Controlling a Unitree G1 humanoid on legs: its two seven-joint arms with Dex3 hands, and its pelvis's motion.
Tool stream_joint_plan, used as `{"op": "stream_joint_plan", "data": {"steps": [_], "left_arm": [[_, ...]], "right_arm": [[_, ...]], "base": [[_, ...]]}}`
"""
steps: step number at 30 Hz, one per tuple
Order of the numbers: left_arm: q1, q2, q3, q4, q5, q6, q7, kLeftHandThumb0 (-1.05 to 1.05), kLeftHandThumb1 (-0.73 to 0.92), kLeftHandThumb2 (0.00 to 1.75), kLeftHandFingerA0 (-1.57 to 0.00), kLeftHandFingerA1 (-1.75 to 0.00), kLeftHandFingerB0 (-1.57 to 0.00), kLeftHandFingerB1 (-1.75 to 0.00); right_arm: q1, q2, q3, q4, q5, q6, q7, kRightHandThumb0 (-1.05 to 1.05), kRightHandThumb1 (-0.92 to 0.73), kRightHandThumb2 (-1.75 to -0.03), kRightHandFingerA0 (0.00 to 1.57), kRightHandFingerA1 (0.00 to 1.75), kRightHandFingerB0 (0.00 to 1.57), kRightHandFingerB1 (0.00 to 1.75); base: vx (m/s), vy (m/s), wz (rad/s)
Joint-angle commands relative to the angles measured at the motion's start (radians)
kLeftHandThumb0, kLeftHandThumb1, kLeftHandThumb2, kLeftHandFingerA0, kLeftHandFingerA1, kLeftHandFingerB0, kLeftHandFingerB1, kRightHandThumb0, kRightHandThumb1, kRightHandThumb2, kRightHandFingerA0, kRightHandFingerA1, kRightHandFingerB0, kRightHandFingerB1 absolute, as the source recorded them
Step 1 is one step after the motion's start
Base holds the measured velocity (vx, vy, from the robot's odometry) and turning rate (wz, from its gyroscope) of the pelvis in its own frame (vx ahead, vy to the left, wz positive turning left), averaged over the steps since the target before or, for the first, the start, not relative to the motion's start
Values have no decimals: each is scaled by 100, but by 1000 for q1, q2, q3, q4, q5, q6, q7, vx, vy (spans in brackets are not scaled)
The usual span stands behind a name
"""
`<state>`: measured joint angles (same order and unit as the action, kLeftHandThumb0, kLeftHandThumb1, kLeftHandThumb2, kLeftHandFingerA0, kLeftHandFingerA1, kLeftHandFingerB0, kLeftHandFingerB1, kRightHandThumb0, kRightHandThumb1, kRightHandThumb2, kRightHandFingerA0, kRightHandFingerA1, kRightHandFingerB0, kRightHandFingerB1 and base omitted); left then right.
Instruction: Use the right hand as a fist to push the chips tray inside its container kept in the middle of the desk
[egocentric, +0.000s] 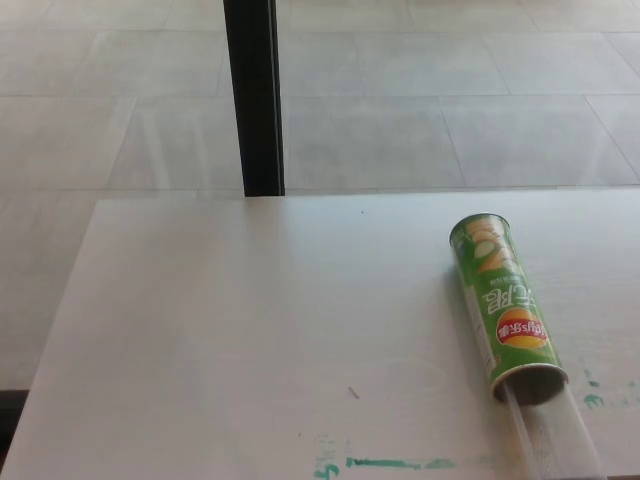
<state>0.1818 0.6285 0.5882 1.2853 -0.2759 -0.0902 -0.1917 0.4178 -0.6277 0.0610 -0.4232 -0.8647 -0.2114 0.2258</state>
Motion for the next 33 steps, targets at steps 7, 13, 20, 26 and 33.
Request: {"op": "stream_joint_plan", "data": {"steps": [7,13,20,26,33], "left_arm": [[2,9,-23,9,10,-13,10,-90,42,128,-112,-137,-22,-84],[8,5,-13,2,-12,-12,0,-105,66,99,-68,-144,-43,-119],[12,7,-2,-2,-25,-14,-20,-100,43,131,-124,-151,-37,-97],[5,8,-5,6,-18,-1,-3,-98,44,131,-115,-143,-23,-88],[8,5,-16,19,-6,-17,2,-87,39,125,-103,-132,-18,-82]], "right_arm": [[-110,-15,0,90,8,-20,-17,-70,-92,-72,74,64,57,43],[-144,-3,23,121,0,-36,-49,-70,-92,-70,81,69,62,45],[-202,4,64,168,-30,-19,-53,-71,-92,-71,80,63,63,45],[-265,17,92,217,-57,-4,-83,-70,-92,-71,82,80,63,45],[-353,22,112,303,-44,7,-77,-64,-77,-117,84,79,54,60]], "base": [[0,0,0],[0,0,0],[0,0,0],[0,0,0],[0,0,0]]}}
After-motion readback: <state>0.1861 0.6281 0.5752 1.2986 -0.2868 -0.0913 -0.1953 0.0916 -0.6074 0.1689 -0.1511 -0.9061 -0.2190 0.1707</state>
